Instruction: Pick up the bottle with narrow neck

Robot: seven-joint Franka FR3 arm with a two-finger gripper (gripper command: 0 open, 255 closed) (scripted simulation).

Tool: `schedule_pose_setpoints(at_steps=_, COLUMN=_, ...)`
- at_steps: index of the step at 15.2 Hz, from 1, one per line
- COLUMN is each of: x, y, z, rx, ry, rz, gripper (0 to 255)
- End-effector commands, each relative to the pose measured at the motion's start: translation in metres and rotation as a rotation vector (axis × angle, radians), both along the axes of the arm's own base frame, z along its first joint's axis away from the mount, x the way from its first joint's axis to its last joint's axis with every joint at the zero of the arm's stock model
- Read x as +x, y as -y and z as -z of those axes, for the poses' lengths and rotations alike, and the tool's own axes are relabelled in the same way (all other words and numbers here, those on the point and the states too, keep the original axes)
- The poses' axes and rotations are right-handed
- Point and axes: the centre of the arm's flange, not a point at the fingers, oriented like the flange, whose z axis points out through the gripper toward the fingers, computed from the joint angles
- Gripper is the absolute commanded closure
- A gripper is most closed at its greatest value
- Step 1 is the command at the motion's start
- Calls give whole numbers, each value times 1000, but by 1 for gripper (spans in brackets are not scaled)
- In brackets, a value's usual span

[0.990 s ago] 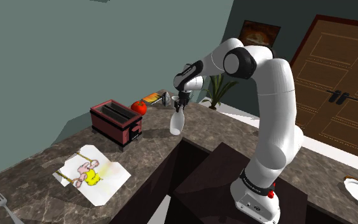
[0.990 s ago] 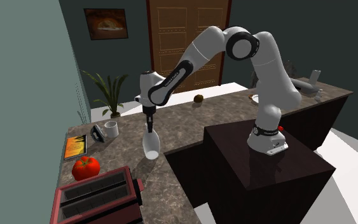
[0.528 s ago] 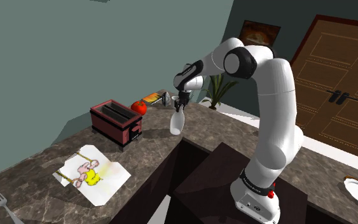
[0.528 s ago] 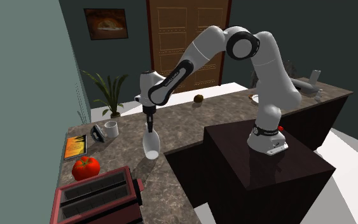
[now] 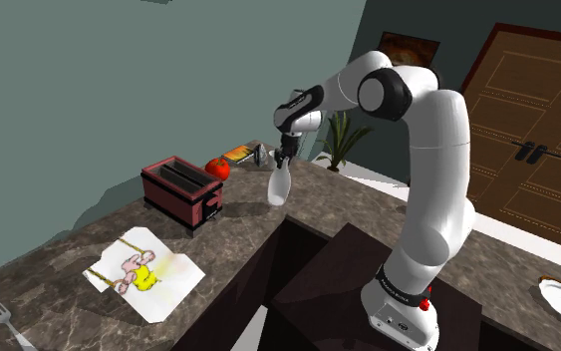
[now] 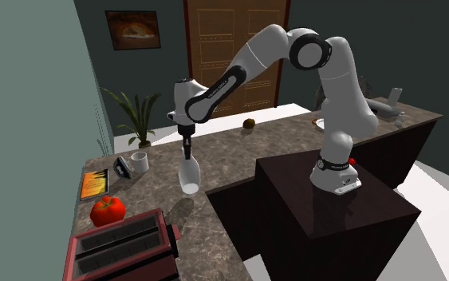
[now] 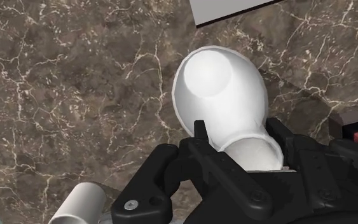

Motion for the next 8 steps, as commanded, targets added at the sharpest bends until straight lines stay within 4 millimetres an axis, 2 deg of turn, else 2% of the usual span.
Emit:
schedule_pose_setpoints(at_steps=1, x=-1, y=1, z=-11, rx=0, ry=0, rz=0, gripper=255)
schedule_pose_setpoints(at_steps=6, x=-1, y=1, z=-37, rx=0, ry=0, rz=0, gripper=255)
schedule_pose_setpoints(at_steps=8, x=-1, y=1, z=-38, rx=0, ry=0, rz=0, gripper=255)
